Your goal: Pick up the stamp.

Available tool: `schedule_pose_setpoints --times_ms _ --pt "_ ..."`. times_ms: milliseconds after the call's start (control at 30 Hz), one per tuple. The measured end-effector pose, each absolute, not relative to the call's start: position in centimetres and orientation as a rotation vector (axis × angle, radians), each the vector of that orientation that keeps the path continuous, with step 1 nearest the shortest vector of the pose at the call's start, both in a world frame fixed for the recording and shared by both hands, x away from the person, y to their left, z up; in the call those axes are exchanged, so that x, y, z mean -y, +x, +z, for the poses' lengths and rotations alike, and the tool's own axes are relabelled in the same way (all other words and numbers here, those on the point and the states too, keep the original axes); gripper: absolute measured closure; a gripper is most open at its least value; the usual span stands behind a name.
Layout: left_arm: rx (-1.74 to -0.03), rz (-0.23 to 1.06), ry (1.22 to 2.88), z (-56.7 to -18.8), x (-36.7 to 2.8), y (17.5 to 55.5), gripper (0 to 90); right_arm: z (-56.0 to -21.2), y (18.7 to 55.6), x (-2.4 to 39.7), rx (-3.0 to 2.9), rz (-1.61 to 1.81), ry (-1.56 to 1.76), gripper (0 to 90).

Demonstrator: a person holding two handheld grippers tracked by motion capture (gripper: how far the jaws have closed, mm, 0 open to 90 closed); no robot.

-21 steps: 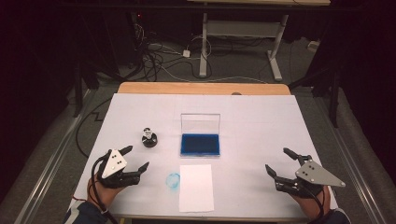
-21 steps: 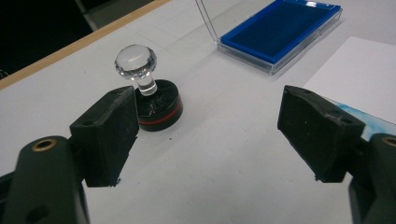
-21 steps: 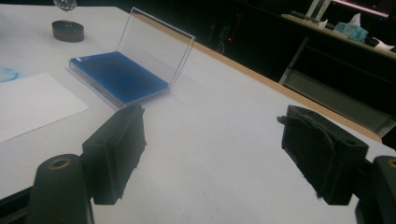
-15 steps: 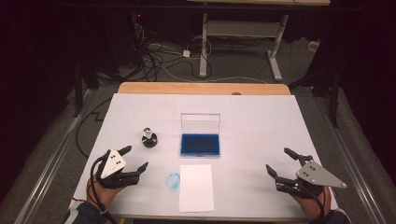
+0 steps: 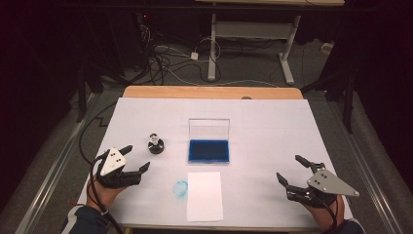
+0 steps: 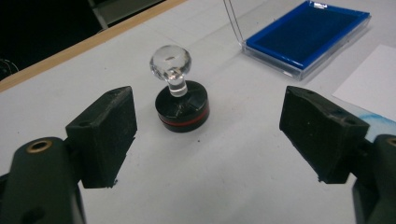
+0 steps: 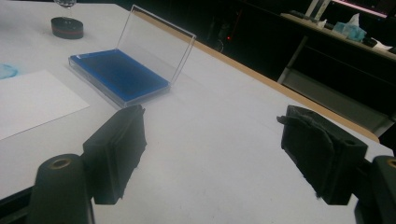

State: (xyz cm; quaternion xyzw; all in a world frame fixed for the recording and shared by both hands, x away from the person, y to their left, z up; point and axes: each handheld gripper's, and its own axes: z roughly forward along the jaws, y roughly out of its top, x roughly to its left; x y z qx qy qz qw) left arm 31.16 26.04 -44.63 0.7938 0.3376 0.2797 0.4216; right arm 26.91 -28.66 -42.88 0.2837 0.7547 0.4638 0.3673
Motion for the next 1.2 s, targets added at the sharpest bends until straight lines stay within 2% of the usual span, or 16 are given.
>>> schedule_pose_setpoints --times_ms 433,1200 --pt "-0.843 0.634 2.038 -44.1 -25.4 33.7 17.7 -42.9 27.2 28.3 -1.952 1.183 0.716 21.7" --pt "-0.886 0.533 2.245 -42.3 -23.8 39.2 18.4 -43.2 27.6 28.3 -1.991 1.163 0.704 22.5"
